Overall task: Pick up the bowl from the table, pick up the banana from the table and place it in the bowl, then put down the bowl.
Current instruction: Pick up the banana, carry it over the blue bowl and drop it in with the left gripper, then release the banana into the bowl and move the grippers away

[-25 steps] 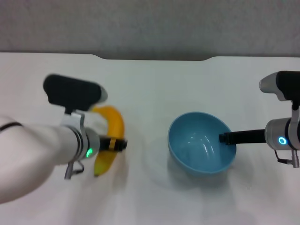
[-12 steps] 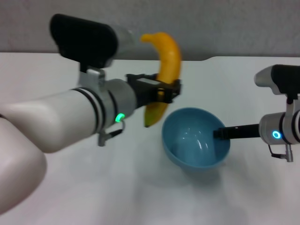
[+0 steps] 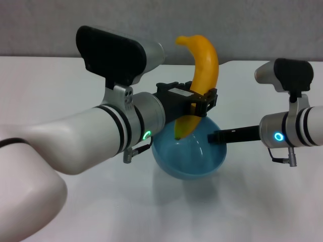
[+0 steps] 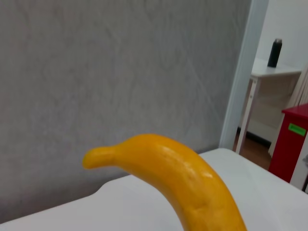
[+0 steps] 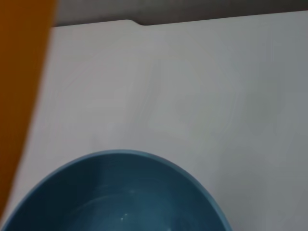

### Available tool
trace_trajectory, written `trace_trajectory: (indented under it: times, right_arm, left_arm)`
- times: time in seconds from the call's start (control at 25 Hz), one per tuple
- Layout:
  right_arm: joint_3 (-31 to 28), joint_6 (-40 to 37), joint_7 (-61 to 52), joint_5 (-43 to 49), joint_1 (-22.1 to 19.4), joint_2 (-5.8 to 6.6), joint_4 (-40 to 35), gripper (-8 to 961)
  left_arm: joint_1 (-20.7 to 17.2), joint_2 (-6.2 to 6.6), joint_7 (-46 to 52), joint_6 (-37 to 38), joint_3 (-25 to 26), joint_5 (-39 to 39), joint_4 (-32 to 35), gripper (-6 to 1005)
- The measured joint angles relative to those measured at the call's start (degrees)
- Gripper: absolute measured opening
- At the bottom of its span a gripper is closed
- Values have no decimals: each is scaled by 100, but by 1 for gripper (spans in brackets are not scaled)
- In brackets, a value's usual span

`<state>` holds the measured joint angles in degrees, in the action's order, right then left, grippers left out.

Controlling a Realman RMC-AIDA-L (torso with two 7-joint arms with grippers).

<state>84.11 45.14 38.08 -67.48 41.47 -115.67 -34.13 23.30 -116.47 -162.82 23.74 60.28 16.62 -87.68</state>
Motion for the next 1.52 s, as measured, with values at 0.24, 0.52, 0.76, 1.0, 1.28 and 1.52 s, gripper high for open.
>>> trace_trajectory:
  times: [0.24, 0.52, 0.76, 1.0, 1.28, 1.52]
  right_arm:
    - [80, 82, -3, -70, 82, 0, -14, 30]
    - [80, 95, -40, -81, 96, 11, -15, 30]
    - [78, 94, -46, -69, 91, 16, -15, 30]
    - [52, 94, -47, -60, 67, 25, -13, 30]
    - [39, 95, -48, -37, 56, 31, 13, 30]
    - [11, 139, -53, -2, 32, 47, 48, 30]
  left_arm:
    - [-2, 0, 9, -527, -152, 6, 382, 499]
    - [-36, -11, 30, -872, -221, 9, 689, 498]
    - [-46, 11, 15, -1181, -364, 7, 874, 502]
    - [-37, 11, 20, -1312, -412, 5, 971, 508]
    - [-56, 11, 17, -1313, -365, -2, 1005, 724]
    - [-91, 36, 8, -1095, 119, -38, 1008, 873]
